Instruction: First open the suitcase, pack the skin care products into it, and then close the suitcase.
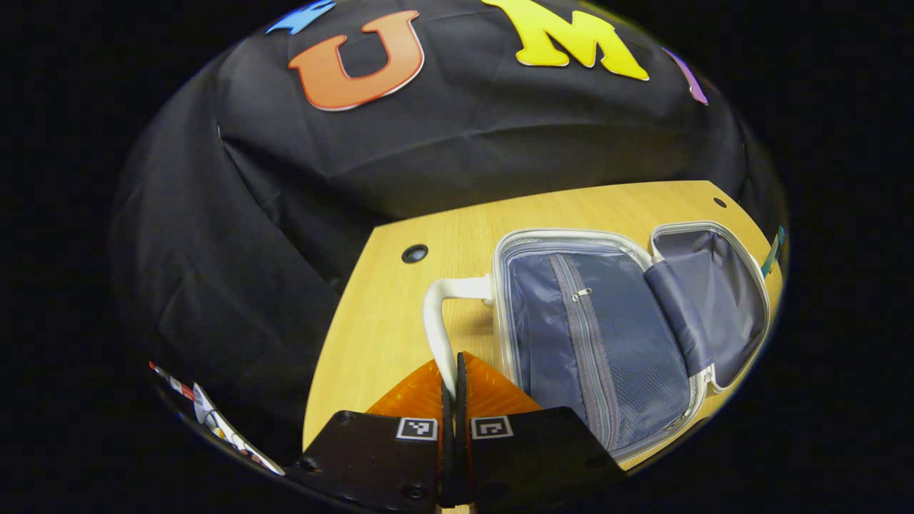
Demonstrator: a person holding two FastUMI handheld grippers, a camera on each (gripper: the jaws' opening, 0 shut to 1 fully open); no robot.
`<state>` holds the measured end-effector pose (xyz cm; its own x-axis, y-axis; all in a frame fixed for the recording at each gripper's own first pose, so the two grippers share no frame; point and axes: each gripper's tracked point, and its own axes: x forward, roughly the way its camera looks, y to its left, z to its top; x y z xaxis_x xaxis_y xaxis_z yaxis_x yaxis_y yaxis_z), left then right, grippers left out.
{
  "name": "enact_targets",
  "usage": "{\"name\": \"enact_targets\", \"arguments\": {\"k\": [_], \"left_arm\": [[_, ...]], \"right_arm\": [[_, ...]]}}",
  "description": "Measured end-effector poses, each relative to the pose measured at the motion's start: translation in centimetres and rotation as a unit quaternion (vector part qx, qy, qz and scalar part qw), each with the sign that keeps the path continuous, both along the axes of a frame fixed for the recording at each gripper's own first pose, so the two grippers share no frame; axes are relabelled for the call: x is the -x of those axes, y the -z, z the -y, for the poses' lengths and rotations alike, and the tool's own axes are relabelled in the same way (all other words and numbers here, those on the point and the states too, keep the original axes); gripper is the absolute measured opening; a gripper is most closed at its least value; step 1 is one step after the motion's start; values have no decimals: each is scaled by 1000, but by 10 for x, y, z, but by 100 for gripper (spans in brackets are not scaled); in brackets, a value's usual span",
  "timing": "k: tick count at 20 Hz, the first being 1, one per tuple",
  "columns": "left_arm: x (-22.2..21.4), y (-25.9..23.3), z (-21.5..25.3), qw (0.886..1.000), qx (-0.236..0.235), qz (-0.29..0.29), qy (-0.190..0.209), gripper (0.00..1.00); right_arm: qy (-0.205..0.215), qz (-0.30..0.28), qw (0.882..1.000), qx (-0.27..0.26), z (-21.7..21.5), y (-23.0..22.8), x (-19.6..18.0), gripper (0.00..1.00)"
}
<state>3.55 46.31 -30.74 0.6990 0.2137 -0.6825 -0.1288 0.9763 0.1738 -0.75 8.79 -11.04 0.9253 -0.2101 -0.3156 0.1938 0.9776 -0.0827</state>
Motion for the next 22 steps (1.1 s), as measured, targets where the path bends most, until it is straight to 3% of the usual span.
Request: {"name": "enact_targets", "arguments": {"k": [6,9,12,13,14,15,16,18,22], "left_arm": [[7,54,-2,990,131,-6,-56,6],[6,52,-10,988,139,16,-70,15],[13,50,-16,989,122,20,-79,39],[15,44,-15,989,123,27,-83,41],[18,36,-14,988,120,33,-87,54],[18,28,-11,989,114,39,-89,51],[22,16,-6,989,108,45,-87,63],[26,-5,14,990,106,60,-73,100],[23,-52,78,990,107,90,-34,99]], "right_arm": [[5,-21,1000,0,7,15,-3,80],[1,-26,1000,-8,9,20,0,80],[-1,-32,1000,0,17,29,0,80],[-3,-33,999,0,19,29,-1,80],[-6,-34,999,-2,21,31,-2,80],[-8,-33,999,-2,23,32,-3,80],[-12,-32,999,-2,26,33,-5,80],[-21,-32,999,-2,30,36,-8,80],[-46,-27,999,-7,39,40,-14,80]]}}
